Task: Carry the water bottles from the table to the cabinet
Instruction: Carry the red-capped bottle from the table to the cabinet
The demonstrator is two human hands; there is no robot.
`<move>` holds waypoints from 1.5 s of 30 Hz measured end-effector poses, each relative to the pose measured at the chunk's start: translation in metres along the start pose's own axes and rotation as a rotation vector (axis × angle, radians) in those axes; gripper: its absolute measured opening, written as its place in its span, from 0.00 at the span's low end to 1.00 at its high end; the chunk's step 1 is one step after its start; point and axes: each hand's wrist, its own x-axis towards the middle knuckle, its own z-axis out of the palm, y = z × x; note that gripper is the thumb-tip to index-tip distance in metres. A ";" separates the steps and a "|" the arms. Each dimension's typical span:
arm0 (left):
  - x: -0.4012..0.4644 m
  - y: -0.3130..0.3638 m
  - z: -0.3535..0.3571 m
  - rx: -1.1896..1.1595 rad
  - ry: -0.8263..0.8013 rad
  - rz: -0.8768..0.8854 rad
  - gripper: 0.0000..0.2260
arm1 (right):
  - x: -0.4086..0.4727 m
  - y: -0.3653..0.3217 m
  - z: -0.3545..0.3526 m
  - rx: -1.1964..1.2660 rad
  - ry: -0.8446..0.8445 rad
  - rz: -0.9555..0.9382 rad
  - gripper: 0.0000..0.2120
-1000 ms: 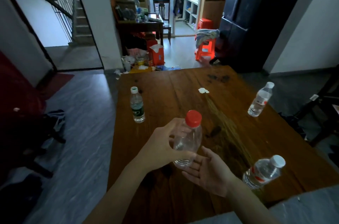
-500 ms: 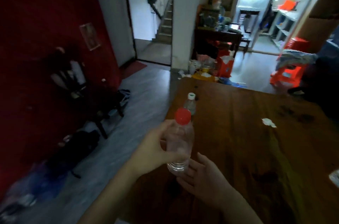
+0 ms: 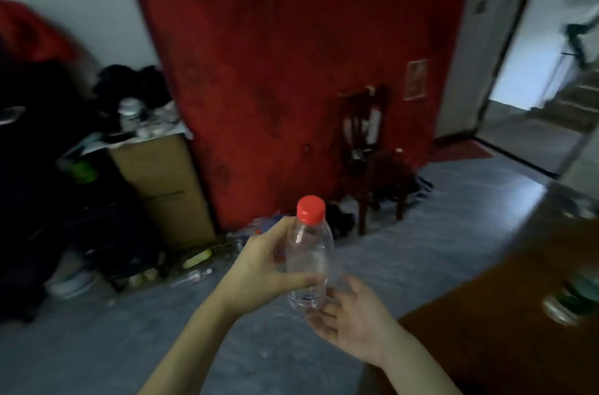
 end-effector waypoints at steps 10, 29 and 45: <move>-0.197 -0.042 -0.153 0.073 0.447 -0.248 0.27 | 0.044 0.143 0.189 -0.300 -0.328 0.345 0.32; -0.430 -0.043 -0.233 0.203 1.071 -0.600 0.25 | 0.026 0.348 0.357 -0.792 -0.648 0.745 0.32; -0.412 -0.045 -0.236 0.166 1.177 -0.624 0.25 | 0.045 0.331 0.378 -0.858 -0.728 0.794 0.32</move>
